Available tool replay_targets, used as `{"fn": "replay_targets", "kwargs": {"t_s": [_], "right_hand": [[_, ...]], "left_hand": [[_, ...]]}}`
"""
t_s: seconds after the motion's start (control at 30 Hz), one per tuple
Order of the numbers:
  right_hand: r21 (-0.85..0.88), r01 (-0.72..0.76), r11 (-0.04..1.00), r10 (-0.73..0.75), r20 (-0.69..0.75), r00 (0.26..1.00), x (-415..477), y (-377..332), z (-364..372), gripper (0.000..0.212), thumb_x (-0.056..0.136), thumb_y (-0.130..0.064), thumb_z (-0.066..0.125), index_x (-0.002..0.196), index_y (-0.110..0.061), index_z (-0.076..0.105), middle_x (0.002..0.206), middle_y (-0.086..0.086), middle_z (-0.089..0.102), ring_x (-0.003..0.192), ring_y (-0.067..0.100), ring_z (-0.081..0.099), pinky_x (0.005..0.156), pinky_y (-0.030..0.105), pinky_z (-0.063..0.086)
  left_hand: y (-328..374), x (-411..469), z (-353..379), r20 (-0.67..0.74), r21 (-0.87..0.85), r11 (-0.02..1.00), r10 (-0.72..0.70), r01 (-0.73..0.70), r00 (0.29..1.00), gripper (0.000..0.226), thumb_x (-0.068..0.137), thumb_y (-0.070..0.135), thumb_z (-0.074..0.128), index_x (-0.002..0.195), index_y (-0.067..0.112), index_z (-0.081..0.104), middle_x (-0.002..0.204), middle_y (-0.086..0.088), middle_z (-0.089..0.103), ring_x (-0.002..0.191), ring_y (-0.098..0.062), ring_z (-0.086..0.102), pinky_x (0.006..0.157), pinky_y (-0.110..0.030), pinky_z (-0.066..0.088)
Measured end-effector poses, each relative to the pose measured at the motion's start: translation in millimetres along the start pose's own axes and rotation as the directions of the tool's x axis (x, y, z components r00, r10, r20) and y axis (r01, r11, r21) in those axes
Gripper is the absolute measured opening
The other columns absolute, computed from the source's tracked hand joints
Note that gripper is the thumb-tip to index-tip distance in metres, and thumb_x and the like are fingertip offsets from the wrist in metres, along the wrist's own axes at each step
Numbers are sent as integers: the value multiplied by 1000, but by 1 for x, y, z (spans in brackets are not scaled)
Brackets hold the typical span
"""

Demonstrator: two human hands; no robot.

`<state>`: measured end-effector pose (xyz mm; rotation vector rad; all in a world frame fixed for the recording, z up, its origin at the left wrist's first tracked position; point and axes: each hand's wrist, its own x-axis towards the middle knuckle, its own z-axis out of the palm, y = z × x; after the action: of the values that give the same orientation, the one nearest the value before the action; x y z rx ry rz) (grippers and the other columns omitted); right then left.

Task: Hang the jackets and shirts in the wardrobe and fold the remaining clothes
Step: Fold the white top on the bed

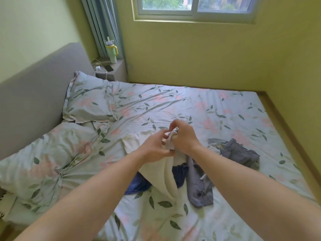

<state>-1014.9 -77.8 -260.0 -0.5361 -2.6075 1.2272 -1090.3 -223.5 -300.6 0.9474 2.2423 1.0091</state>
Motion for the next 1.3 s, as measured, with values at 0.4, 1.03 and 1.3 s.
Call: {"fn": "replay_targets", "kwargs": {"t_s": [0.4,1.03,1.3], "right_hand": [[253,-187,949,142,187,972,-3,-29,-68,77,70,-24,82,136,-33,42,128,-9,54,114,15,58,91,39,56],[-594,-368,716,681,476,556,18,-13,-162,33,75,8,59,106,-2,66,112,24,69,102,44,69,87,57,58],[-192,-336,922,273,-293,916,85,-5,-176,19,94,-9,33,110,-8,43,100,12,51,91,32,50,73,36,37]], "left_hand": [[164,33,-95,-439,-94,974,144,-205,887,21,83,3,52,84,17,68,66,-6,69,59,-33,70,52,-39,60],[141,51,-232,-842,-123,990,-141,70,521,17,101,24,55,107,8,57,98,-9,63,96,-34,68,82,-47,60],[78,64,-246,-773,-352,936,-294,6,563,14,104,30,51,96,19,47,96,-7,59,84,-26,59,82,-44,57]]}}
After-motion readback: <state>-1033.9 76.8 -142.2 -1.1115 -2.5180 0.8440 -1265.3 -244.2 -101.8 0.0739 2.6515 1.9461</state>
